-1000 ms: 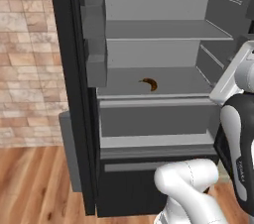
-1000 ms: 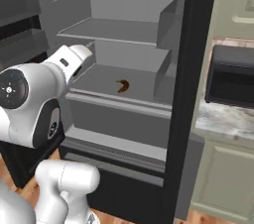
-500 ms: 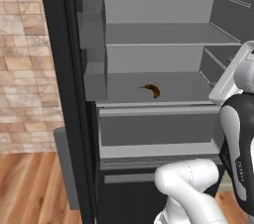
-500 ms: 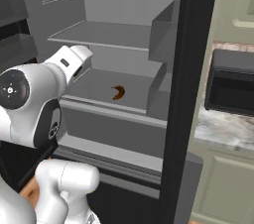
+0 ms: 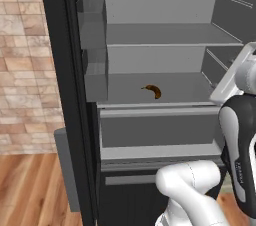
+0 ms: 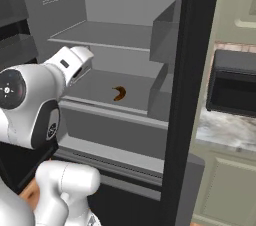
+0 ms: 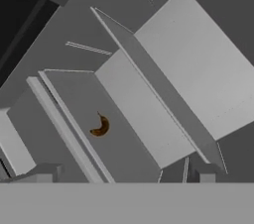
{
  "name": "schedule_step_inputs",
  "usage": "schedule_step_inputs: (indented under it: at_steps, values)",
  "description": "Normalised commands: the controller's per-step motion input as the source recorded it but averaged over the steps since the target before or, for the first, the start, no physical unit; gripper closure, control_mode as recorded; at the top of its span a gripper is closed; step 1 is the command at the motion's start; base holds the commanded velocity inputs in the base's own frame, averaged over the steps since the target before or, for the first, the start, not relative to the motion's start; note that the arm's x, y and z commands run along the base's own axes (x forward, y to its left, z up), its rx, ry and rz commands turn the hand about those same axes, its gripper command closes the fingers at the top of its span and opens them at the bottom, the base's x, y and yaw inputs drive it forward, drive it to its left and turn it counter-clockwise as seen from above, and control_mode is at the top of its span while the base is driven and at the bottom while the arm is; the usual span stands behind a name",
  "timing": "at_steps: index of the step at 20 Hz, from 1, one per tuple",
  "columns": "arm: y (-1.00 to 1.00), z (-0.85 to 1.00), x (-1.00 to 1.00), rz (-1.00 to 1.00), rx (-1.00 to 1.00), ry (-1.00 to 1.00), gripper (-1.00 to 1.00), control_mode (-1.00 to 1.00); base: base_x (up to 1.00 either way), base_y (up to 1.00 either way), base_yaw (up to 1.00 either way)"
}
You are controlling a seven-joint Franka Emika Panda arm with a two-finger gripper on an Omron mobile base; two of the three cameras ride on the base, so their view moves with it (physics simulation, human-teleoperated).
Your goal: Retrieve the apple and banana from the fridge and place them into the bowl on the dining table.
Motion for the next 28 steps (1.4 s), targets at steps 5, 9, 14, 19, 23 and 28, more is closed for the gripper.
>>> schedule_step_inputs:
  at_steps: [5, 9, 14, 19, 23, 28]
  values:
    - [0.03, -0.08, 0.0, -0.21, 0.0, 0.13, -1.0, -1.0, 0.0, 0.0, 0.0]
    - [0.18, -0.21, 0.0, -0.32, 0.0, 0.15, -1.0, -1.0, 0.0, 0.0, 0.0]
    - [0.06, -0.27, 0.01, -0.36, 0.09, 0.04, -1.0, -1.0, 0.0, 0.0, 0.0]
    - [0.0, -0.27, 0.0, -0.3, 0.31, 0.0, -1.0, -1.0, 0.0, 0.0, 0.0]
    - [0.0, -0.14, 0.0, -0.26, 0.4, 0.04, -1.0, -1.0, 0.0, 0.0, 0.0]
    - [0.0, 0.0, 0.1, -0.09, 0.38, 0.18, -1.0, -1.0, 0.0, 0.0, 0.0]
